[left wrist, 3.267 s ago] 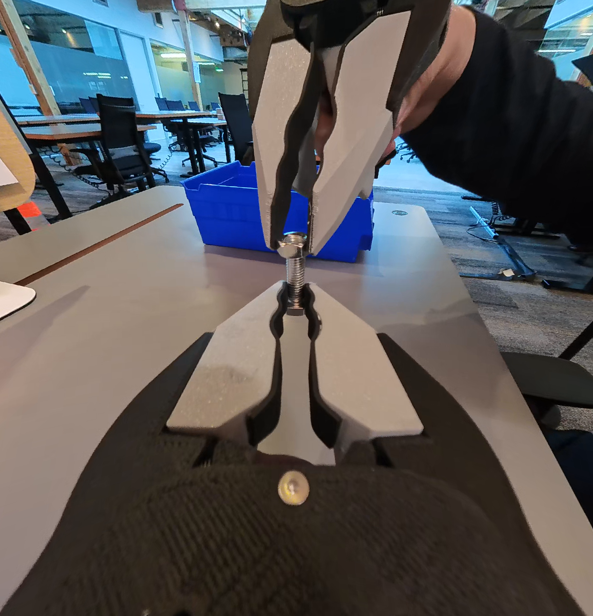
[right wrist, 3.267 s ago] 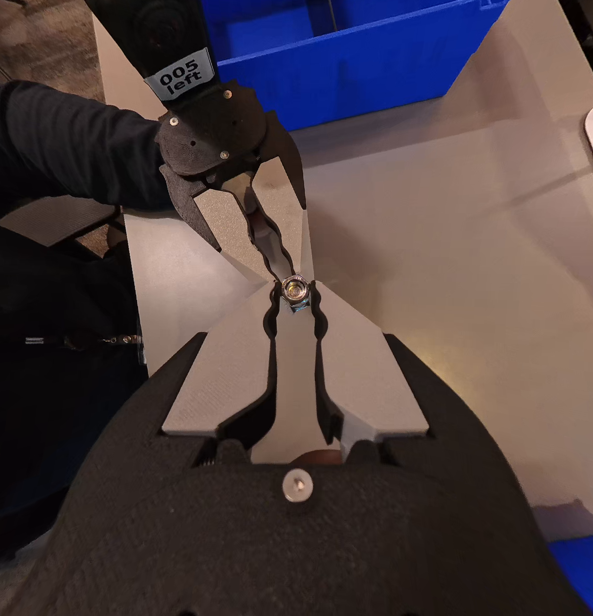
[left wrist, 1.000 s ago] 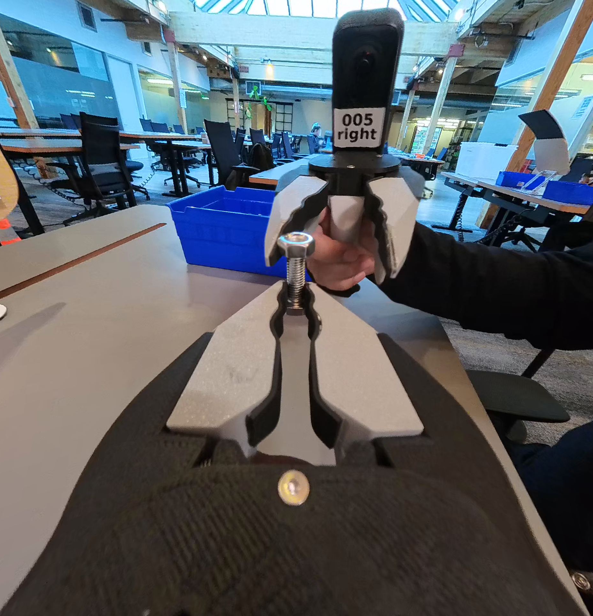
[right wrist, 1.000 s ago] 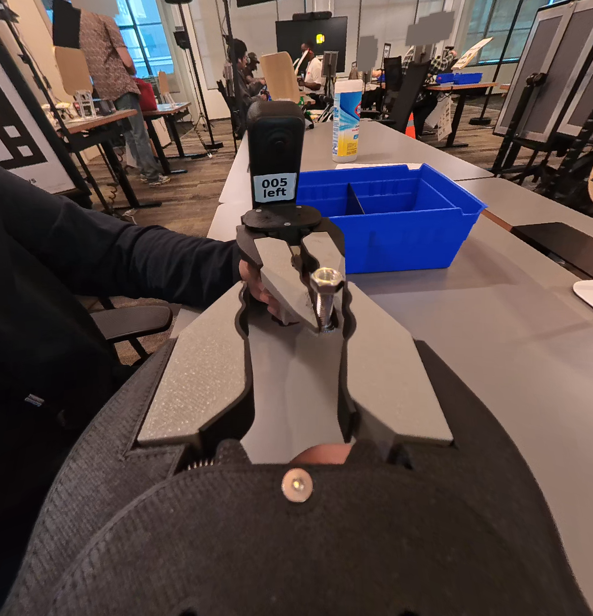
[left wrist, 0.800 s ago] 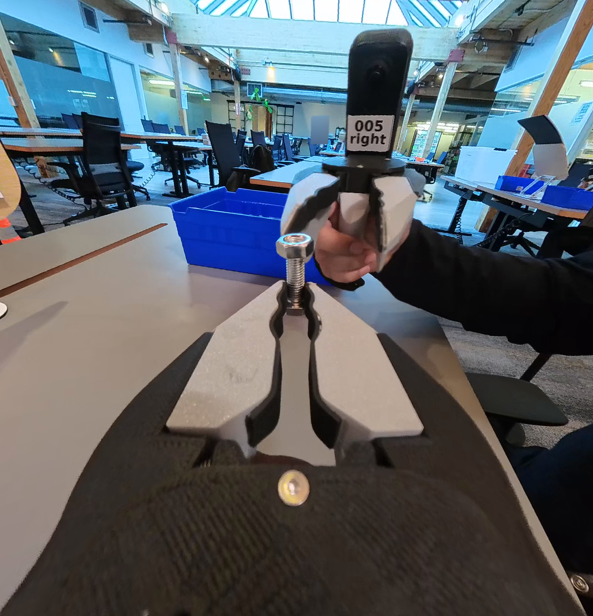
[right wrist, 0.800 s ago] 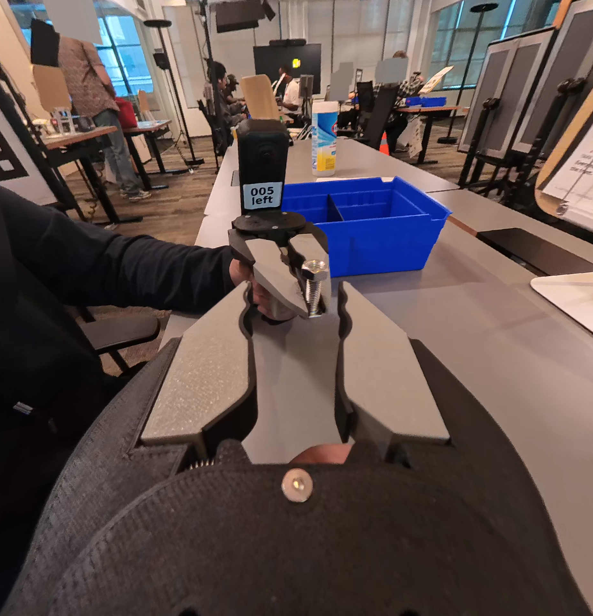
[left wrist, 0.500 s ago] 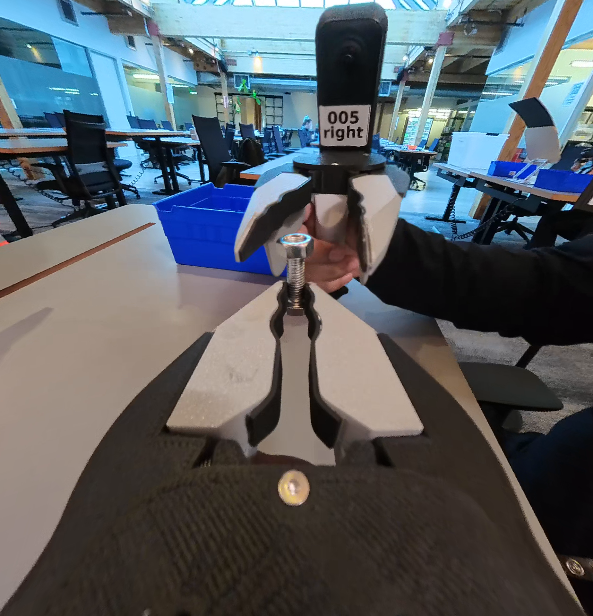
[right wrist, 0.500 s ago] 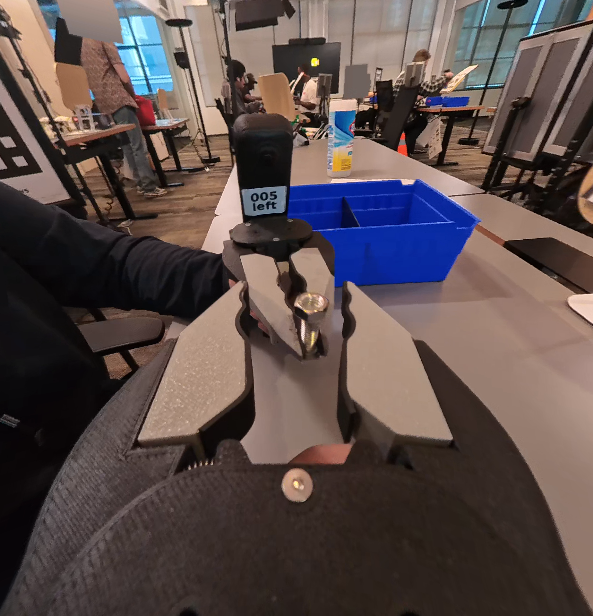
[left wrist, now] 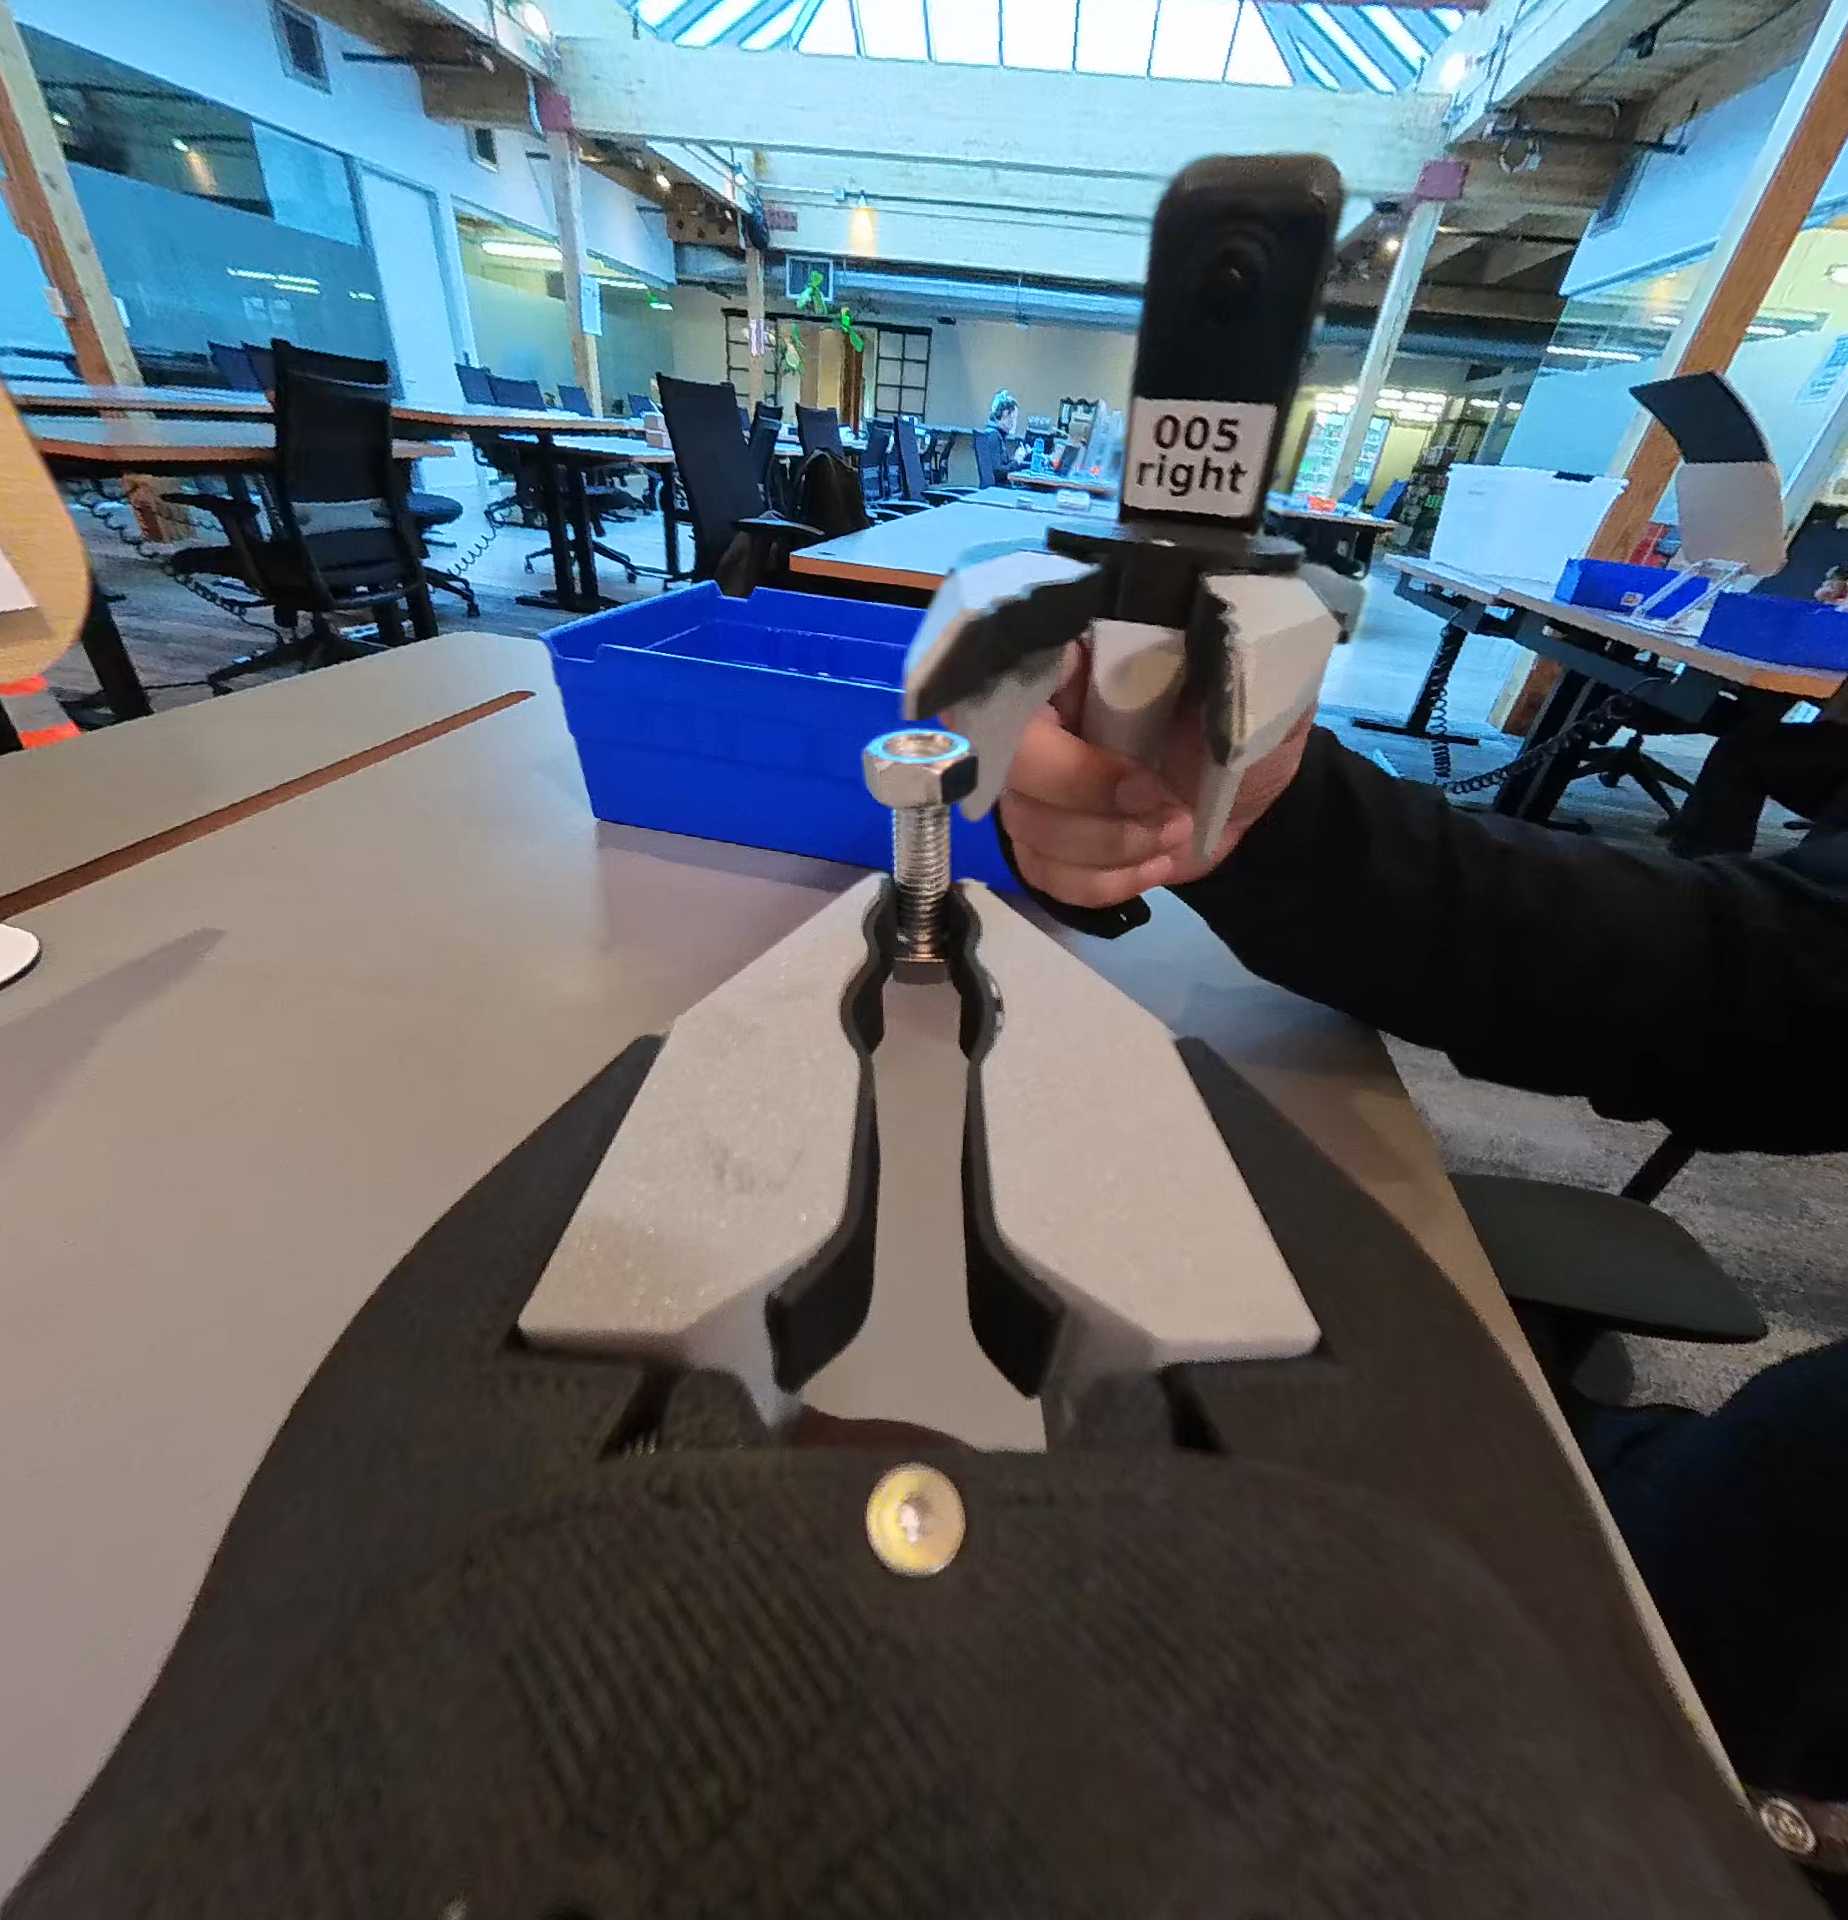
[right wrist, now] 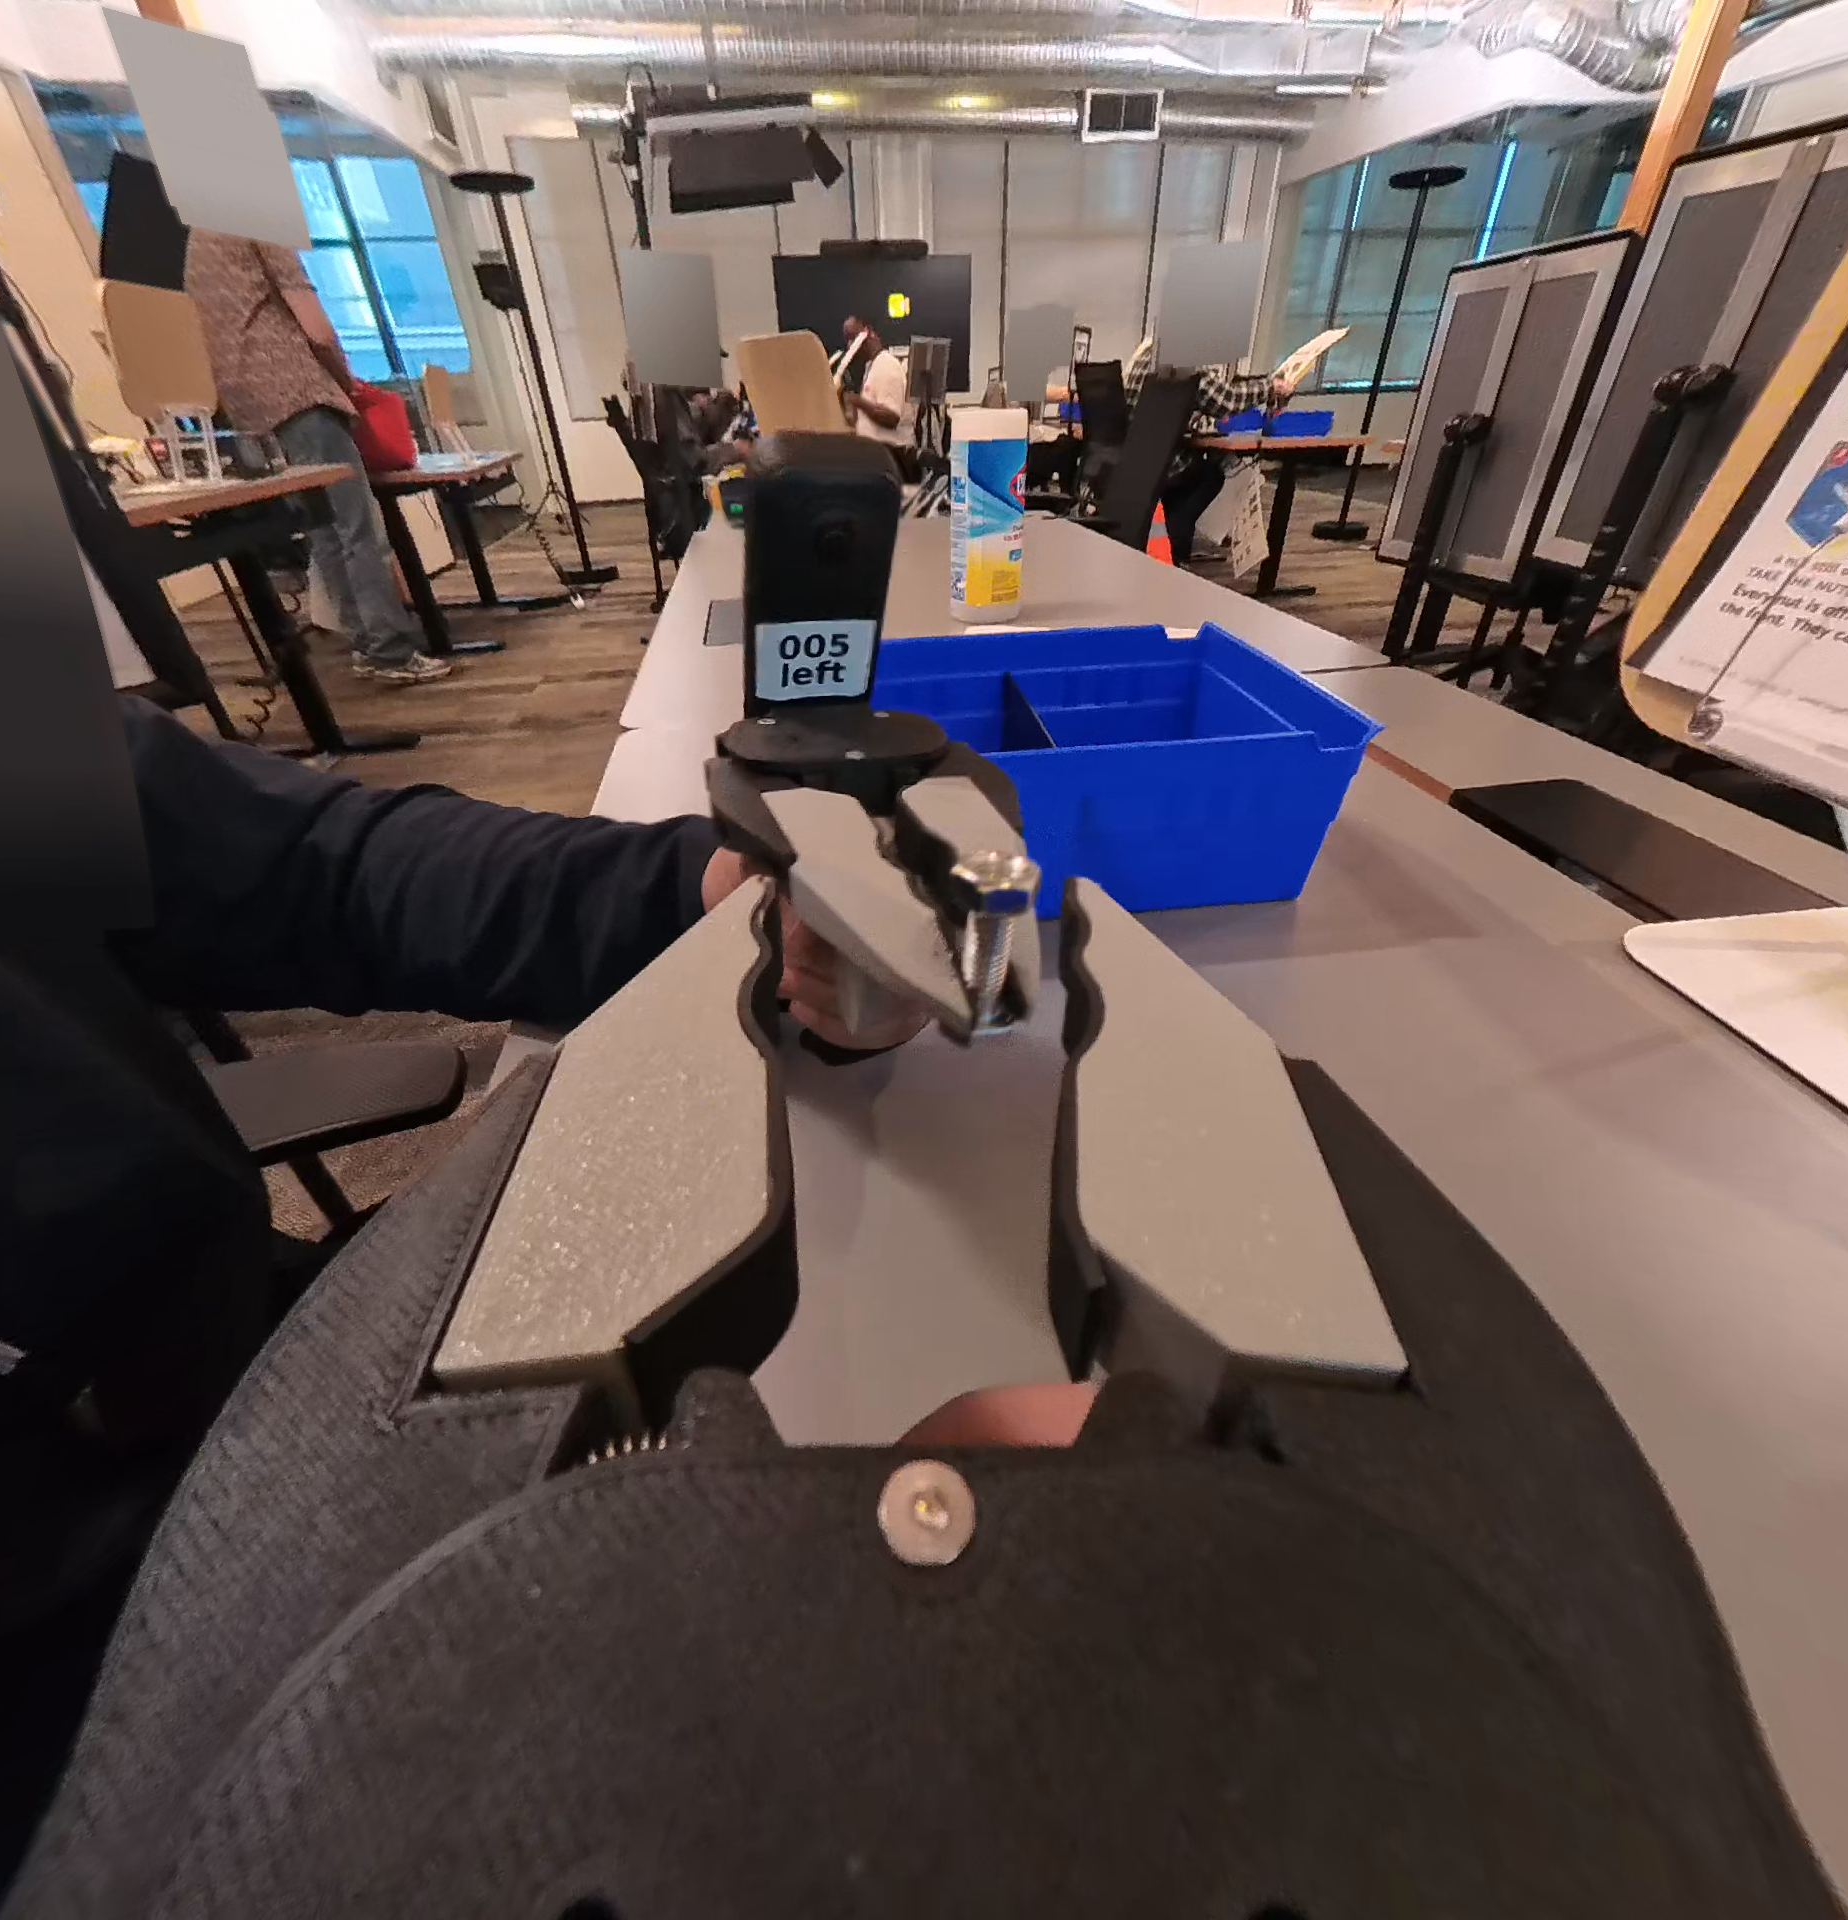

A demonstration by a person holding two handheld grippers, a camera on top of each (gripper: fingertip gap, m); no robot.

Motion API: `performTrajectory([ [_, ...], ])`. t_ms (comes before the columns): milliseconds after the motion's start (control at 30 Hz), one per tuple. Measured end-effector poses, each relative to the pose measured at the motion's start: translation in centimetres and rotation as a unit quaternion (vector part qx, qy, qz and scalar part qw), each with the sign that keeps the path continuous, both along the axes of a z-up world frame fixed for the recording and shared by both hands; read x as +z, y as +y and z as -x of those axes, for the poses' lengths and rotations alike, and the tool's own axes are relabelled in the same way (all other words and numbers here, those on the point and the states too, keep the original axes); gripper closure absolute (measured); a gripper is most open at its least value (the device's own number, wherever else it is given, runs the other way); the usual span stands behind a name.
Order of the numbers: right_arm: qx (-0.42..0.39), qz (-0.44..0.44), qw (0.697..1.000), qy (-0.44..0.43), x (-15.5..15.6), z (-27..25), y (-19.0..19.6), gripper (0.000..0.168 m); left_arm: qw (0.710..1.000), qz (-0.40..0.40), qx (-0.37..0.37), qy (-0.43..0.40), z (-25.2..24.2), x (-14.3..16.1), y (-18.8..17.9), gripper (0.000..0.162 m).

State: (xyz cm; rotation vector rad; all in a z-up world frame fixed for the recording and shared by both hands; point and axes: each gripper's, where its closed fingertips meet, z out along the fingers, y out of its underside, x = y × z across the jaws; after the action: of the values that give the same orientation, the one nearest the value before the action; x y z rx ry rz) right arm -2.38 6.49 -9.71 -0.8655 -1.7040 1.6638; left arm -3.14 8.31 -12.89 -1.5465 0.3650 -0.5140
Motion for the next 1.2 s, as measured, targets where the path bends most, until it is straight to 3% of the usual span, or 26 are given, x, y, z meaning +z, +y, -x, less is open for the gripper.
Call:
performTrajectory([
  [167,0.034,0.003,0.999,-0.015,-0.6,2.0,-1.7,0.116,0.999,-0.002,-0.03,0.013,-1.5,-0.2,-0.4,0.155],
  [267,0.057,0.013,0.998,-0.014,-0.6,2.1,-2.5,0.124,0.999,-0.003,-0.031,0.012,-1.5,-0.2,-0.4,0.155],
  [400,0.045,0.011,0.999,-0.012,-0.5,1.2,-1.7,0.118,1.0,-0.008,-0.016,0.01,-0.9,0.1,-0.3,0.155],
  [500,0.034,0.023,0.999,0.009,0.1,-0.7,-0.3,0.137,1.0,-0.008,-0.004,-0.001,-0.2,0.4,-0.2,0.155],
  [633,0.006,0.039,0.999,0.022,0.6,-0.9,0.9,0.127,1.0,-0.007,-0.006,-0.012,0.0,0.5,-0.2,0.155],
  [733,0.017,0.026,1.0,0.005,0.0,0.4,-0.2,0.12,1.0,-0.004,-0.013,0.001,-0.6,0.1,-0.2,0.155],
  [900,0.053,0.011,0.998,-0.011,-0.9,2.3,-2.6,0.122,1.0,0.0,-0.022,0.01,-1.4,-0.3,-0.2,0.155],
  [1000,0.037,0.01,0.999,-0.012,-1.3,2.3,-1.8,0.114,1.0,0.005,0.004,0.02,-0.3,-0.5,0.2,0.155],
  [1067,0.026,0.027,0.999,0.0,-1.1,1.5,-0.4,0.122,1.0,0.007,0.015,0.002,0.6,-0.3,0.3,0.155],
  [1100,0.035,0.039,0.999,0.013,-0.7,0.8,-0.1,0.149,1.0,0.01,0.02,-0.011,1.1,-0.2,0.3,0.155],
  [1133,0.043,0.055,0.997,0.027,-0.3,0.2,0.2,0.15,0.999,0.017,0.03,-0.022,1.7,-0.2,0.5,0.155],
  [1200,0.015,0.068,0.997,0.033,0.1,0.6,1.2,0.132,0.999,0.021,0.036,-0.027,2.3,-0.3,0.6,0.155],
])
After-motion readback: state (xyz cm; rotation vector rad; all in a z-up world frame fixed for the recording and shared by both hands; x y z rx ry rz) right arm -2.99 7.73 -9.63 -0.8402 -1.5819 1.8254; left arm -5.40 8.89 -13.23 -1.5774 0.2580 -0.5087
